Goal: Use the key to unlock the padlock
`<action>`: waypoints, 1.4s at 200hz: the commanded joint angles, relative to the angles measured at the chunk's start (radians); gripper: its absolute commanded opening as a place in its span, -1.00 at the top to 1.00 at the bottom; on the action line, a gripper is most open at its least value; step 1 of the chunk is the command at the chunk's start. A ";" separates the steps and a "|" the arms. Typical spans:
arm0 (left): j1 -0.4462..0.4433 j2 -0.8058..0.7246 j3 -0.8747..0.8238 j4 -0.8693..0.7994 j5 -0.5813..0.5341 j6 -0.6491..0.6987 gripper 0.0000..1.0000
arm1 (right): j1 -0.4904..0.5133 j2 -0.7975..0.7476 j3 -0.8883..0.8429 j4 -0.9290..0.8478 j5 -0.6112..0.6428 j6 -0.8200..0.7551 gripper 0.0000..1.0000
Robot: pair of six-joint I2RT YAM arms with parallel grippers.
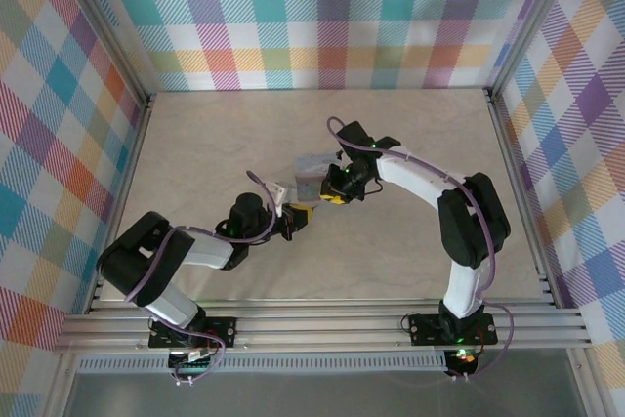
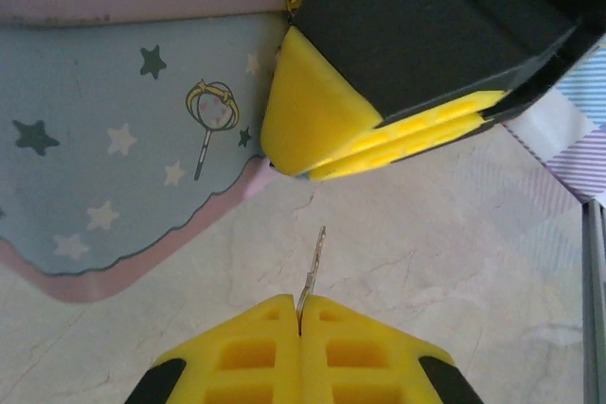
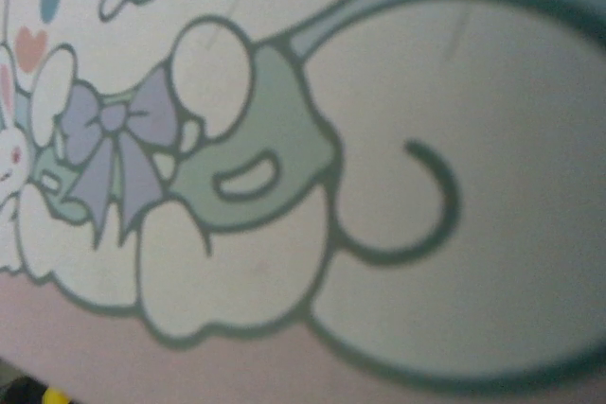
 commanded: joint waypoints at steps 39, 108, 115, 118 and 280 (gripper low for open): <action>-0.002 0.116 0.032 0.249 0.022 -0.102 1.00 | -0.029 -0.060 0.034 0.003 -0.137 0.049 1.00; 0.004 0.176 0.065 0.302 0.042 -0.144 1.00 | -0.034 -0.067 0.018 0.029 -0.160 0.066 1.00; 0.004 0.180 0.067 0.305 0.043 -0.145 1.00 | -0.034 -0.067 0.016 0.029 -0.159 0.066 1.00; 0.004 0.182 0.067 0.308 0.042 -0.148 1.00 | -0.034 -0.067 0.016 0.030 -0.159 0.066 1.00; -0.004 0.225 0.138 0.376 -0.009 -0.256 1.00 | -0.020 -0.058 -0.050 0.103 -0.155 0.089 1.00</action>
